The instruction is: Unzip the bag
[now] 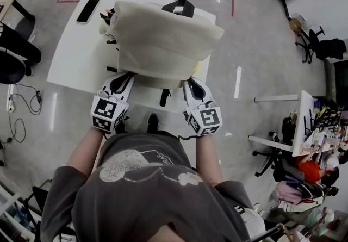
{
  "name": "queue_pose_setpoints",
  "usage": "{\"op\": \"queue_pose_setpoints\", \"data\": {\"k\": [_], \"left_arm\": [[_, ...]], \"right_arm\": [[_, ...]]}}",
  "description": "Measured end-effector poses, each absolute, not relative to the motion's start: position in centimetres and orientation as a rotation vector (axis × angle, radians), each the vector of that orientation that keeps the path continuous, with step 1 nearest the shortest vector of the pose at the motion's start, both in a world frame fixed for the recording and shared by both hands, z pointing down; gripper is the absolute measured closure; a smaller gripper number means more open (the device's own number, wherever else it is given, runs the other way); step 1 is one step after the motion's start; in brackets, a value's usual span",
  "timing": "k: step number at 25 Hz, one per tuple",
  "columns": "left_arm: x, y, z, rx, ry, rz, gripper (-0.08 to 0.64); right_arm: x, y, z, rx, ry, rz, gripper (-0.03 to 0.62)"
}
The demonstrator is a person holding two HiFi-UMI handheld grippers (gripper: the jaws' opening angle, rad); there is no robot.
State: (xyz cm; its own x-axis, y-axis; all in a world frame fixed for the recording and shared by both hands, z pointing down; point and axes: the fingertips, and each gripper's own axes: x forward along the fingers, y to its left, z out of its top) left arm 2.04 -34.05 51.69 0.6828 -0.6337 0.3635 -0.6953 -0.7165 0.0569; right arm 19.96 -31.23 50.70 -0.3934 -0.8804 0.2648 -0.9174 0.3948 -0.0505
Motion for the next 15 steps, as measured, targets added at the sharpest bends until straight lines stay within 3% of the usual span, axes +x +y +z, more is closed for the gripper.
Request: {"op": "queue_pose_setpoints", "data": {"k": [7,15], "left_arm": [[-4.3,-36.7,52.5,2.610,-1.196,0.475,0.525],[-5.1,-37.5,52.6,2.621,-1.191,0.468,0.525]], "right_arm": [[19.7,-32.1,50.5,1.671,-2.432,0.294,0.571],[19.5,-32.1,50.6,1.716,-2.380,0.289,0.569]]}}
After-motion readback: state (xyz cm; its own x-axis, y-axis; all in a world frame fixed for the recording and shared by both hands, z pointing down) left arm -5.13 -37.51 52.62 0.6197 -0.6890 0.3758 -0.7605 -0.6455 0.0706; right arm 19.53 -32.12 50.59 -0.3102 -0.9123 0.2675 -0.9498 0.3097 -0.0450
